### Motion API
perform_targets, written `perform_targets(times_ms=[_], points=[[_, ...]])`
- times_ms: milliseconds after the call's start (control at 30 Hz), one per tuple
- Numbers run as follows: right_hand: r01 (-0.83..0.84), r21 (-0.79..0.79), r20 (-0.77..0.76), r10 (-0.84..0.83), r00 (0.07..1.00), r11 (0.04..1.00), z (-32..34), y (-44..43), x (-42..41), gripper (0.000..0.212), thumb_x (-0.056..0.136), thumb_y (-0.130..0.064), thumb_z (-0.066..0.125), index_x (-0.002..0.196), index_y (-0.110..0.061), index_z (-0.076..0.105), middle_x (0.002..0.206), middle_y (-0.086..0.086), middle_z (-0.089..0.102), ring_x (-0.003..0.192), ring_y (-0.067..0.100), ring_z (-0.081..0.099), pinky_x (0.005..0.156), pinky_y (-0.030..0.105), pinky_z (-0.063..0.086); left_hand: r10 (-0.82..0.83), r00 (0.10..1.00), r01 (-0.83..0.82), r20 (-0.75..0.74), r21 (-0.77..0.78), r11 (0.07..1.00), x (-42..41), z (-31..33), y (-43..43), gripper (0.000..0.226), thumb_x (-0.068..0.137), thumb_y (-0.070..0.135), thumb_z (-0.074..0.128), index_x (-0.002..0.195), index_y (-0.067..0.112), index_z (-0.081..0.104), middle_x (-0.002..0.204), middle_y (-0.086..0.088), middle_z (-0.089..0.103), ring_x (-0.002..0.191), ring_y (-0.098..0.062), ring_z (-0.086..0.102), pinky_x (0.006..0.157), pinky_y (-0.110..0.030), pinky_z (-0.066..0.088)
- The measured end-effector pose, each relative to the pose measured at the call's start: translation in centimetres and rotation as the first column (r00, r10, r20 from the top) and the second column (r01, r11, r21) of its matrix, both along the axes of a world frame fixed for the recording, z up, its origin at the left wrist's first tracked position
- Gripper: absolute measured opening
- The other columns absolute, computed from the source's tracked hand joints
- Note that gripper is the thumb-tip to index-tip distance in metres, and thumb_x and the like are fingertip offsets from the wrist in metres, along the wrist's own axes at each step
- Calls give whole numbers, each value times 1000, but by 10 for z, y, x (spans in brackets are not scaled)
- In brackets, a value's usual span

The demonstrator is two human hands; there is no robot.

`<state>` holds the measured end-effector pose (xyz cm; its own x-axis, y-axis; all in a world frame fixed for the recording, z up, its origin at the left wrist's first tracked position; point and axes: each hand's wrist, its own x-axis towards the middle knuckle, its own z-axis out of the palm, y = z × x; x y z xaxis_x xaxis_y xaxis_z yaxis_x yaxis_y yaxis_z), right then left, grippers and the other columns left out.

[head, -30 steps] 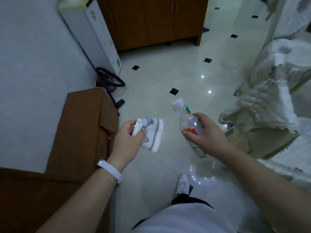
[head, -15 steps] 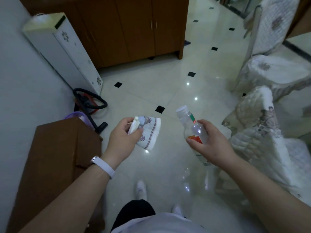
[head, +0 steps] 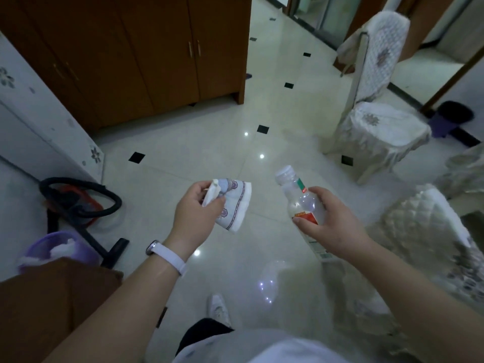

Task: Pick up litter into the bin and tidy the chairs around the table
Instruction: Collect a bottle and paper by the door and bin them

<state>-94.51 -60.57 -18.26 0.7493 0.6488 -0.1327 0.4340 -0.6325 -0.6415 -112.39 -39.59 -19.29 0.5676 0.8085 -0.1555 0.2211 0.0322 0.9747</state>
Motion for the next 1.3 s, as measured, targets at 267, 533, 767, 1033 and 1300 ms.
perform_targets(times_ms=[267, 533, 767, 1033, 1300], points=[[72, 3, 9, -72, 997, 997, 1, 77, 32, 74, 70, -53, 75, 134, -33, 43, 119, -13, 55, 107, 7, 53, 88, 26, 42, -123, 992, 123, -12, -16, 992, 64, -2, 100, 23, 88, 12, 70, 99, 31, 65, 95, 5, 74, 80, -11, 71, 74, -30, 57], [239, 87, -50, -236, 971, 967, -10, 133, 120, 68, 71, -50, 77, 130, -36, 44, 109, -14, 58, 101, 10, 57, 84, 31, 47, -222, 974, 224, -49, 38, 974, 165, 4, 174, 22, 90, 14, 68, 111, 23, 66, 98, 8, 73, 83, -8, 71, 68, -21, 56], [270, 131, -169, -247, 954, 954, -34, 208, 228, 70, 71, -55, 75, 131, -37, 43, 118, -12, 58, 106, 12, 57, 91, 36, 49, -236, 968, 242, -89, 56, 969, 281, 0, 228, 22, 91, 11, 68, 108, 24, 65, 97, 8, 72, 81, -5, 71, 64, -18, 55], [341, 132, -156, -321, 934, 931, -7, 258, 362, 72, 74, -48, 77, 136, -36, 43, 118, -13, 50, 114, 12, 50, 78, 36, 55, -267, 961, 273, -66, 97, 957, 414, 29, 285, 25, 91, 14, 68, 100, 37, 62, 98, 10, 72, 85, -9, 71, 68, -22, 56], [409, 150, -146, -389, 910, 900, -3, 311, 444, 74, 73, -50, 76, 137, -36, 42, 120, -15, 51, 118, 9, 49, 90, 42, 52, -387, 921, 390, -55, 66, 919, 525, 21, 336, 26, 91, 12, 68, 100, 35, 62, 100, 6, 73, 86, -11, 72, 64, -17, 54]])
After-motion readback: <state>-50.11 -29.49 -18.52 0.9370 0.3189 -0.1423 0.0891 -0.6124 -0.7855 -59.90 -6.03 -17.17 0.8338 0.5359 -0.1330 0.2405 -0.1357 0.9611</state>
